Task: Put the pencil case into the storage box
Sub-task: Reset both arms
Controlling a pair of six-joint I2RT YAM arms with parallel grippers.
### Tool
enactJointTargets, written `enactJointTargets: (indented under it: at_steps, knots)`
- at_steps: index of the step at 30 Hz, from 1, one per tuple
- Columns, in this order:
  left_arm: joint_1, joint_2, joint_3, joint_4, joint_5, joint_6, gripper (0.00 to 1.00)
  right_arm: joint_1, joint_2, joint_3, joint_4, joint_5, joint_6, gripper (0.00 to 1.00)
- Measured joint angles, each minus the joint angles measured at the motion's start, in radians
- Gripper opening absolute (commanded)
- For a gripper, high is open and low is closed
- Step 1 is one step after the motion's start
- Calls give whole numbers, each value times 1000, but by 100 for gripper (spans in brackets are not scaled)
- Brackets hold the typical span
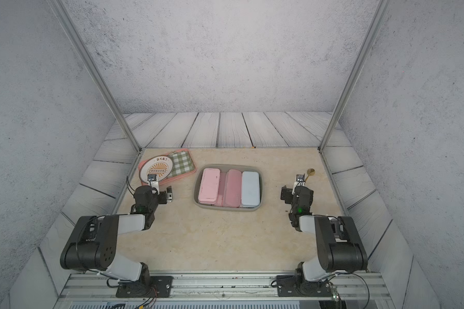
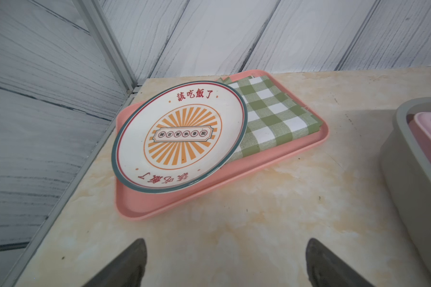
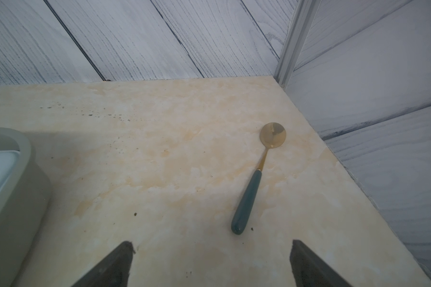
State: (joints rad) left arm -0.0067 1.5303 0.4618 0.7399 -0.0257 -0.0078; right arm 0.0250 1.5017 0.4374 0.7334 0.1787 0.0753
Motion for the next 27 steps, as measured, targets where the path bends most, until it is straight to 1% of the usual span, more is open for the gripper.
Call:
enactJointTargets:
  at_steps: [8,27]
  knots:
    - [0,0,0,-4,-23,-5,100,0,0,0,0,0,0,99]
    - [0,0,0,-4,-31,-9,100,0,0,0,0,0,0,99]
